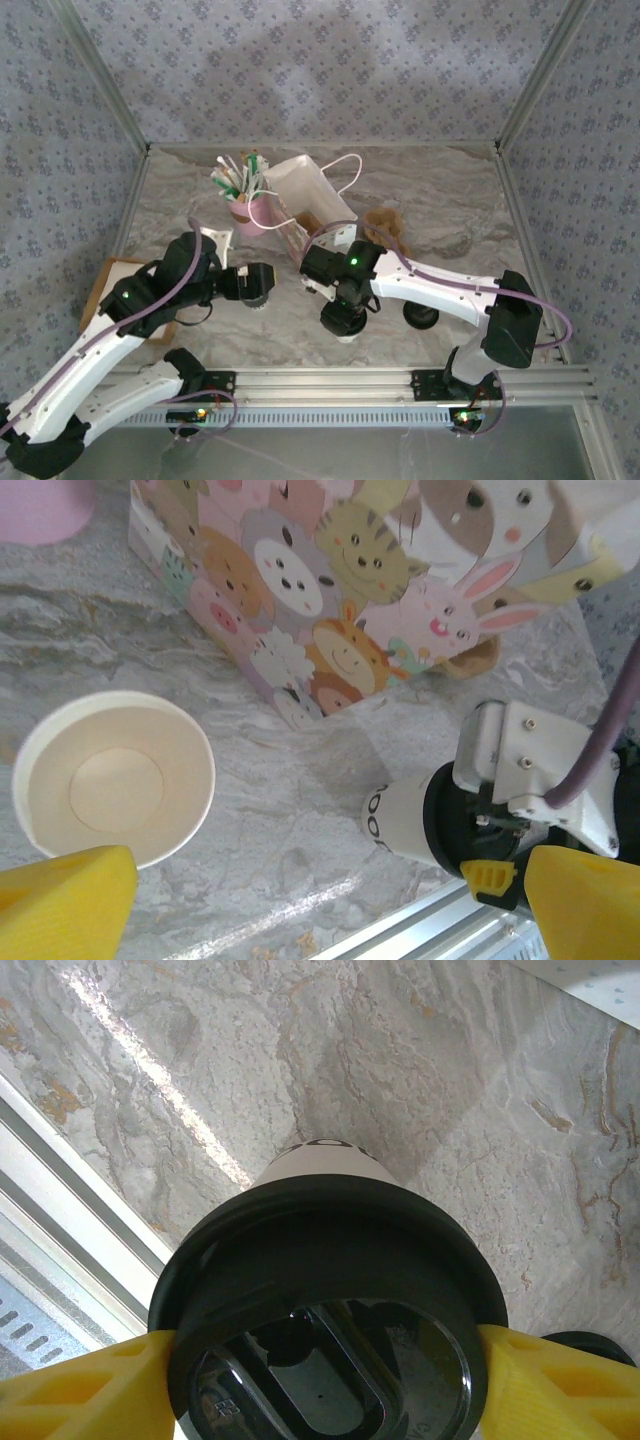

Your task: Pack the takeout coffee

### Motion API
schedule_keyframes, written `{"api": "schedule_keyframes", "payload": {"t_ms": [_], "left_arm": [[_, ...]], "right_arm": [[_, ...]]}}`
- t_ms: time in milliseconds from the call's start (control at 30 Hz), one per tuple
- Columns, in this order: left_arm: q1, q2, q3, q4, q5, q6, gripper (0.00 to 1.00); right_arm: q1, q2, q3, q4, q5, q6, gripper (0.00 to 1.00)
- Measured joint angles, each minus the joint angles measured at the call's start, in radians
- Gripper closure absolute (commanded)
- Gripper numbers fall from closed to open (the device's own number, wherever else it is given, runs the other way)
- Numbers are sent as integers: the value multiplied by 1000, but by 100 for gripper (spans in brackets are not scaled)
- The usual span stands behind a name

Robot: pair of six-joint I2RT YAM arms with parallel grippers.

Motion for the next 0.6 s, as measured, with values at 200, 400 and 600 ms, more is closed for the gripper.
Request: {"api": "schedule_keyframes", "payload": {"t_ms": [200,400,600], "left_arm": [[0,44,148,-23,-89,27,1],[34,219,400,-58,-148,99,0],[130,473,629,-66,-104,164,0]], "right_arm": [[0,-30,0,-10,1,5,29],[-11,-128,5,-64,23,43,30],[-90,-220,35,-151,99,114,31]]}}
